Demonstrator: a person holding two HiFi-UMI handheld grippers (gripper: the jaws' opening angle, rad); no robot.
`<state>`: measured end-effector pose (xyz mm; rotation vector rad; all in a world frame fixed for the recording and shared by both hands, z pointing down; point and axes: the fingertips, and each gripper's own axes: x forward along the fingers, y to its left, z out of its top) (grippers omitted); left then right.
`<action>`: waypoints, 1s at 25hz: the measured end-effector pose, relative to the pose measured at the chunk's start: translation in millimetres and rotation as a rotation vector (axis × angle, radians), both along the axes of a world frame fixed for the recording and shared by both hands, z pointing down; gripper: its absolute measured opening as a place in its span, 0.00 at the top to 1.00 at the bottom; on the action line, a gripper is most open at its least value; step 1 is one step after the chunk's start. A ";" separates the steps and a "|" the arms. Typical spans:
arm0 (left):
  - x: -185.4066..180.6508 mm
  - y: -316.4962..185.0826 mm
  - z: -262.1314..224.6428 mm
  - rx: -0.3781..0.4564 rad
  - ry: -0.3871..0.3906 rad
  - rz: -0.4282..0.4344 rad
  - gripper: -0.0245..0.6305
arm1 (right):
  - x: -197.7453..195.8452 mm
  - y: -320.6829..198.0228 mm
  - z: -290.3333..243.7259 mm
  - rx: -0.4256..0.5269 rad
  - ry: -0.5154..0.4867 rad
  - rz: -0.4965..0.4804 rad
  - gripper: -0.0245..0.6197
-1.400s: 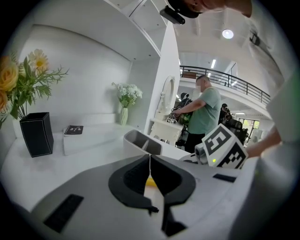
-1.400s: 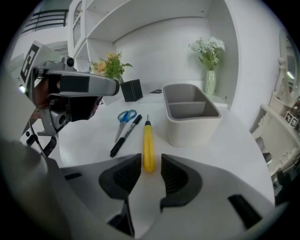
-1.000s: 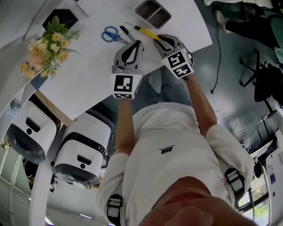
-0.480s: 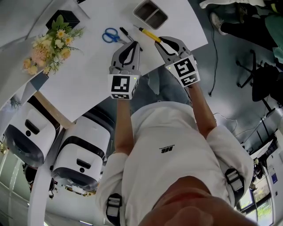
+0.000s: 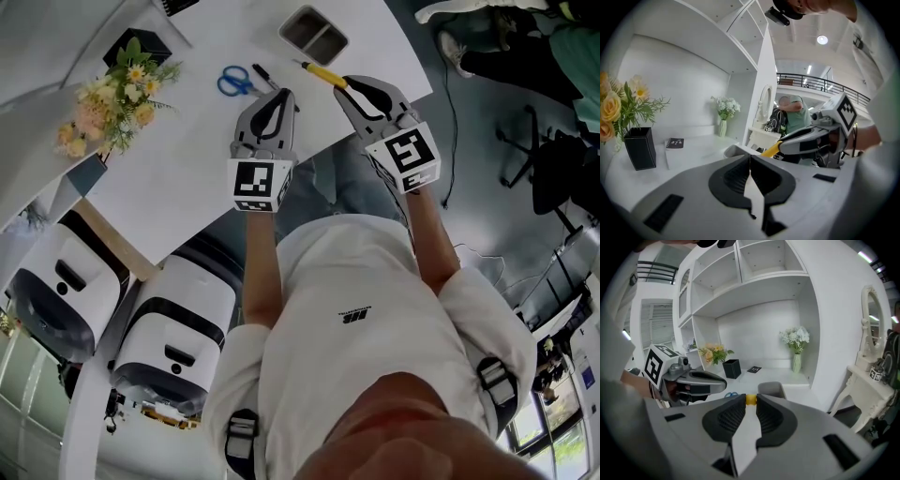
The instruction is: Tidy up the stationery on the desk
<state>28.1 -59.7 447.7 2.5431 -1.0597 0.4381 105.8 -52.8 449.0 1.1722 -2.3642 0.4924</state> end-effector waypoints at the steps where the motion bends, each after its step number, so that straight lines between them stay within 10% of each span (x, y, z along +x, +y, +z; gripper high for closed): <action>1: 0.2 -0.1 -1.9 0.002 0.002 0.000 0.96 | 2.0 -0.8 -5.7 0.007 0.002 0.002 0.88; 25: 8.1 -16.9 -8.7 0.006 0.009 -0.047 0.96 | 23.6 -28.6 1.5 -0.049 0.075 -0.055 0.88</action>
